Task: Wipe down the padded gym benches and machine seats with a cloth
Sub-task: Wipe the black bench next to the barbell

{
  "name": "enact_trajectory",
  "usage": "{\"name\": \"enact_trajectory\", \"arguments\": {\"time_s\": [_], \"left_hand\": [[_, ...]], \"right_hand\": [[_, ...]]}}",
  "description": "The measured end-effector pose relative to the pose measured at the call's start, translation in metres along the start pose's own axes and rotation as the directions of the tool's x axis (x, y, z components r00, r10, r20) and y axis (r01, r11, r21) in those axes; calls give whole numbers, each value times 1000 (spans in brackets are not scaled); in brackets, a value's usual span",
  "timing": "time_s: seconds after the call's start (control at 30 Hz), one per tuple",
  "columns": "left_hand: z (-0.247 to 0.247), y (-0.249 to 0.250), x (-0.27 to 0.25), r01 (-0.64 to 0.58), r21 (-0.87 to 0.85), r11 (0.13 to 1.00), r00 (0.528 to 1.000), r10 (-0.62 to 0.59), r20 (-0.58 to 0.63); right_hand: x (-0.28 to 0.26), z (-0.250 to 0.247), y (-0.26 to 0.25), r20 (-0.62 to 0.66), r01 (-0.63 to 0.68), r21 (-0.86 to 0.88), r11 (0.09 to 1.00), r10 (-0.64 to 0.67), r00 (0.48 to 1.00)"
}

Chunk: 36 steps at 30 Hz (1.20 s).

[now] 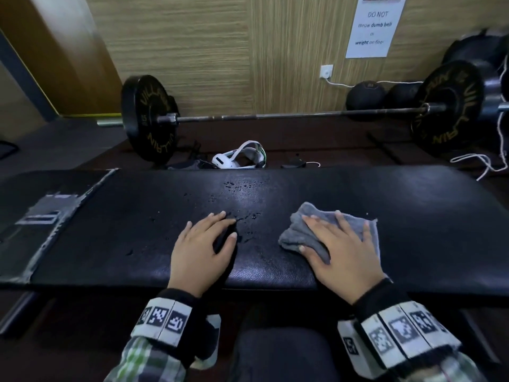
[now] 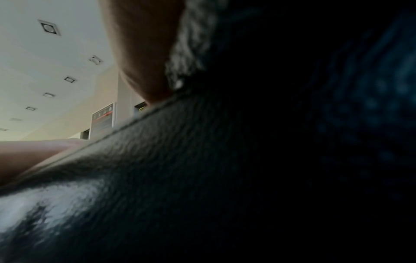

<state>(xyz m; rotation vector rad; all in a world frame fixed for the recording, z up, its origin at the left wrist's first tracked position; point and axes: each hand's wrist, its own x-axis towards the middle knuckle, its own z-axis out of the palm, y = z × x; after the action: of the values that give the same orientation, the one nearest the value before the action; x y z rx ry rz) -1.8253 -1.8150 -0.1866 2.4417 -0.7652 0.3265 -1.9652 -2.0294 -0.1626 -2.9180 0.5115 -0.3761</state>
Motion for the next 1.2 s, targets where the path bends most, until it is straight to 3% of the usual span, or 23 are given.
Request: {"name": "enact_trajectory", "arguments": {"time_s": [0.07,0.2,0.3,0.5,0.6,0.7,0.77,0.87,0.97,1.03,1.2], "left_hand": [[-14,-15,-2,11,85,996,999,-8,-41],[-37,-54,-8,170,232,958,985,-169,-27],[-35,-59,-13,161,265,951,986,-164,-9],[-34,-62,-17,174,257,951,984,-179,-6],[-34,-63,-17,165,253,953,986,-168,-12],[-33,-63,-17,166,254,953,986,-165,-26],[-33,-62,-17,168,253,953,986,-165,-32],[-33,-61,-17,175,252,952,984,-174,-28],[-33,-61,-17,186,255,949,982,-186,-24],[-34,-60,-17,189,249,950,982,-189,-26],[-36,-59,-18,193,247,950,981,-194,-19]], "right_hand": [[-1,-1,-2,-20,-17,-15,1000,17,1000],[9,1,-17,-5,-87,-24,996,87,996],[24,11,-45,66,-93,-22,995,94,993],[17,21,-119,119,186,49,981,-191,974],[-11,20,-107,87,366,82,927,-372,924],[-31,17,-67,47,449,49,892,-451,891],[-30,14,-43,6,392,22,920,-392,920],[-11,8,-34,2,154,19,988,-154,988],[14,11,-54,39,16,10,1000,-17,999],[24,17,-77,49,39,-1,999,-39,998],[13,23,-110,49,293,20,956,-294,955]]}}
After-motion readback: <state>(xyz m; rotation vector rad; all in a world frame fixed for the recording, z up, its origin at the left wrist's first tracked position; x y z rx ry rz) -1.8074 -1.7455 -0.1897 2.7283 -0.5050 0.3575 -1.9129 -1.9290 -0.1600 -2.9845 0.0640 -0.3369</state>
